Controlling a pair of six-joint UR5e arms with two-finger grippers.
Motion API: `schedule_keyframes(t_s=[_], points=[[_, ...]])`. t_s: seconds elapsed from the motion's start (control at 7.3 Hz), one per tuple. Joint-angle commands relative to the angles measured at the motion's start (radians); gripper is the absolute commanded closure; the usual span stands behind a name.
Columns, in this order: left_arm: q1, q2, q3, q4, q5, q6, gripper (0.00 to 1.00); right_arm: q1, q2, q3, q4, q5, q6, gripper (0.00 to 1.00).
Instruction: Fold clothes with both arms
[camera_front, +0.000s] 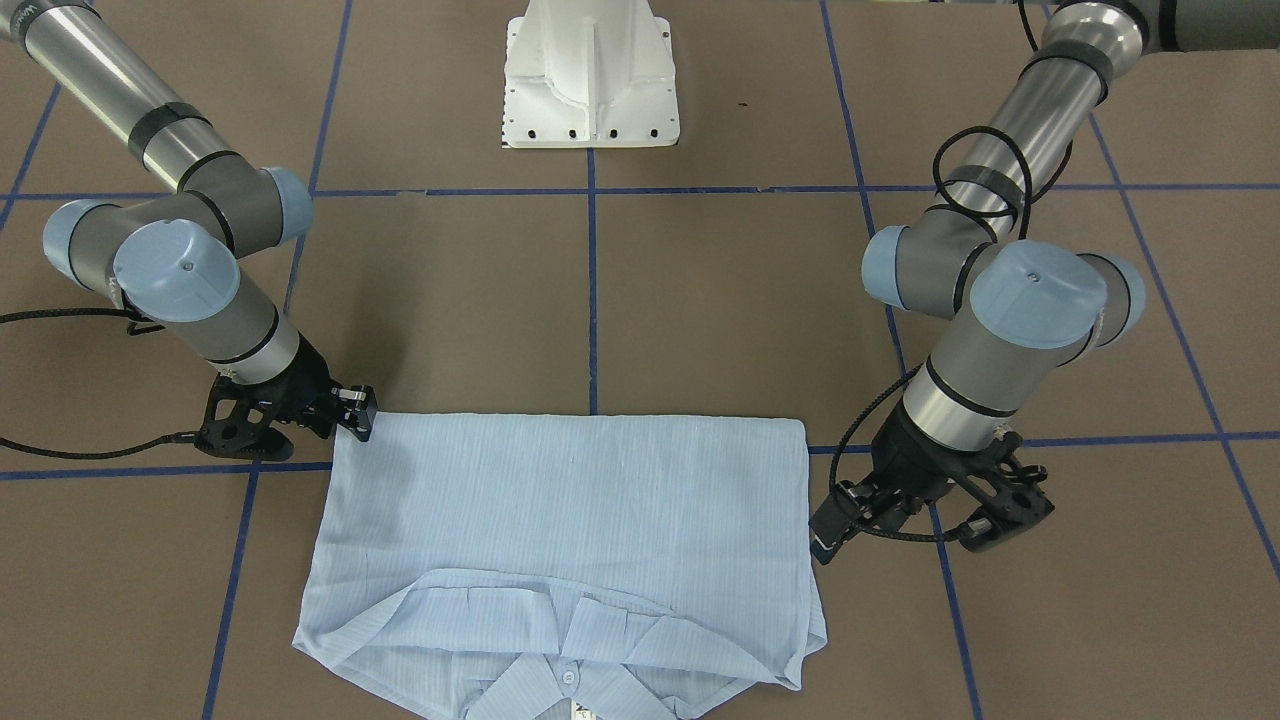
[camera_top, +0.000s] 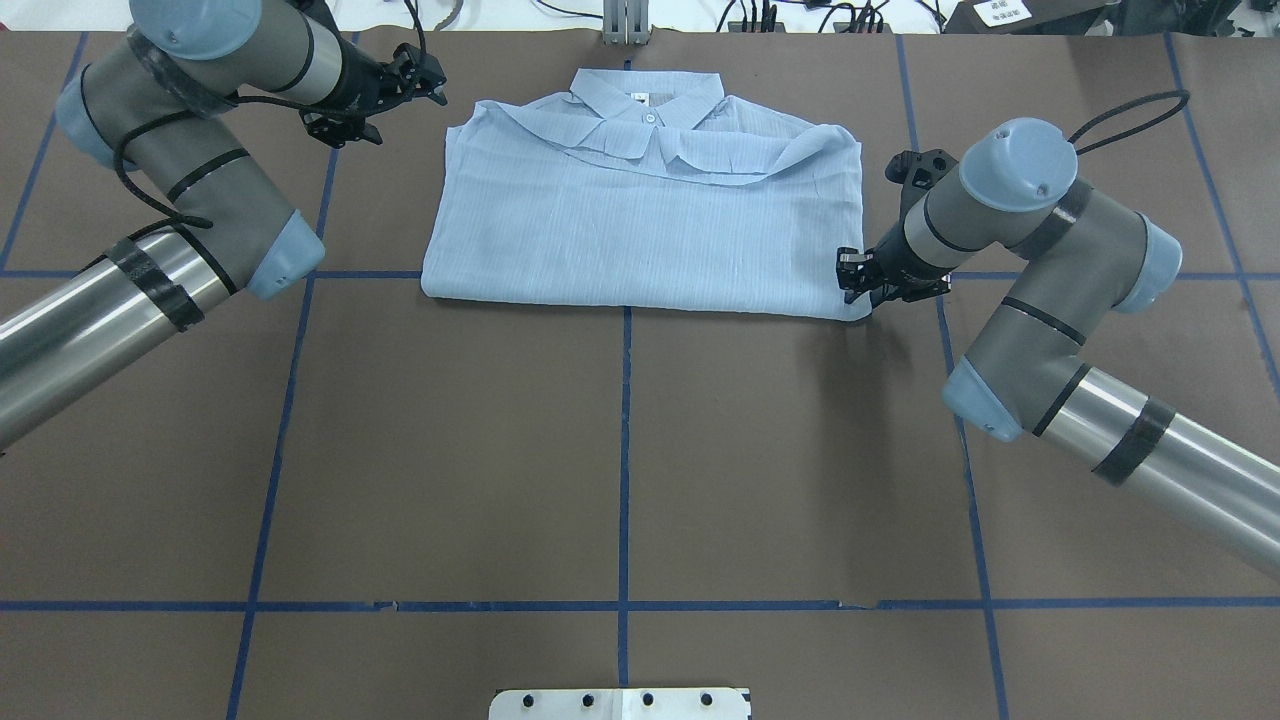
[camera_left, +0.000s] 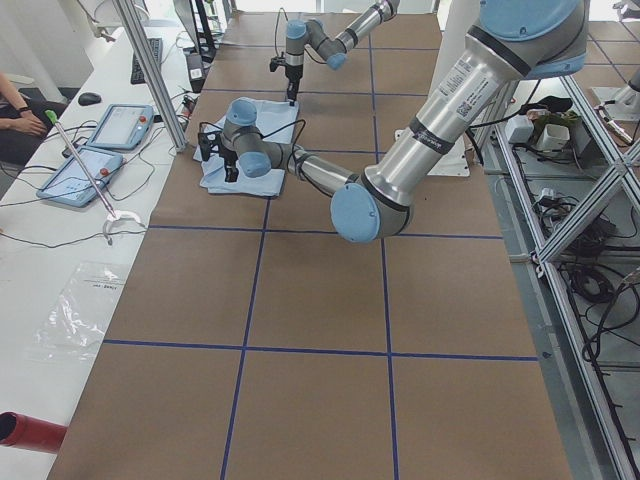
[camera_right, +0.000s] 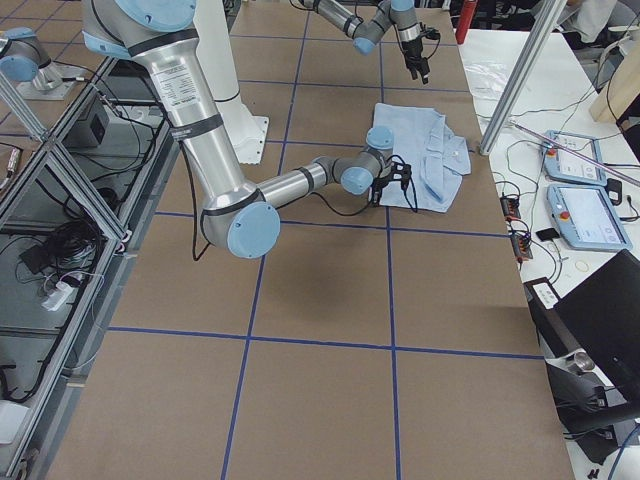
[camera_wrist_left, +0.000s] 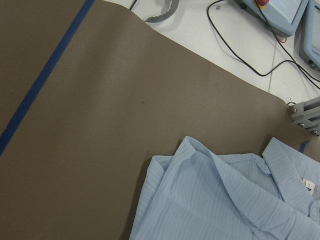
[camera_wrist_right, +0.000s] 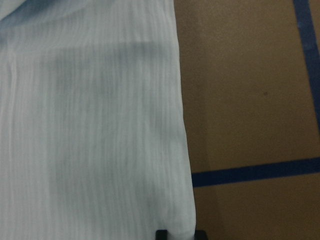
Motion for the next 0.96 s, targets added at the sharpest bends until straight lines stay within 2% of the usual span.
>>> schedule_keyframes(t_s=[0.0,0.14,0.41,0.55,0.68,0.82], points=[[0.001,0.028,-0.013,-0.003,0.0,0.001,0.0,0.003,0.017,0.02,-0.062,0.017,0.001,1.0],[0.001,0.029,-0.014,-0.014,0.0,0.001,0.0,0.012,-0.011,0.078,-0.069,0.075,0.003,1.0],[0.001,0.046,-0.042,-0.013,0.002,-0.002,0.0,-0.001,-0.22,0.307,-0.073,0.104,0.006,1.0],[0.001,0.081,-0.094,-0.013,0.002,-0.002,0.0,-0.073,-0.376,0.498,-0.088,0.106,0.041,1.0],[0.004,0.106,-0.143,-0.011,0.002,-0.005,0.0,-0.201,-0.496,0.669,-0.096,0.106,0.113,1.0],[0.005,0.117,-0.163,-0.01,0.002,-0.008,0.0,-0.368,-0.531,0.737,-0.096,0.101,0.202,1.0]])
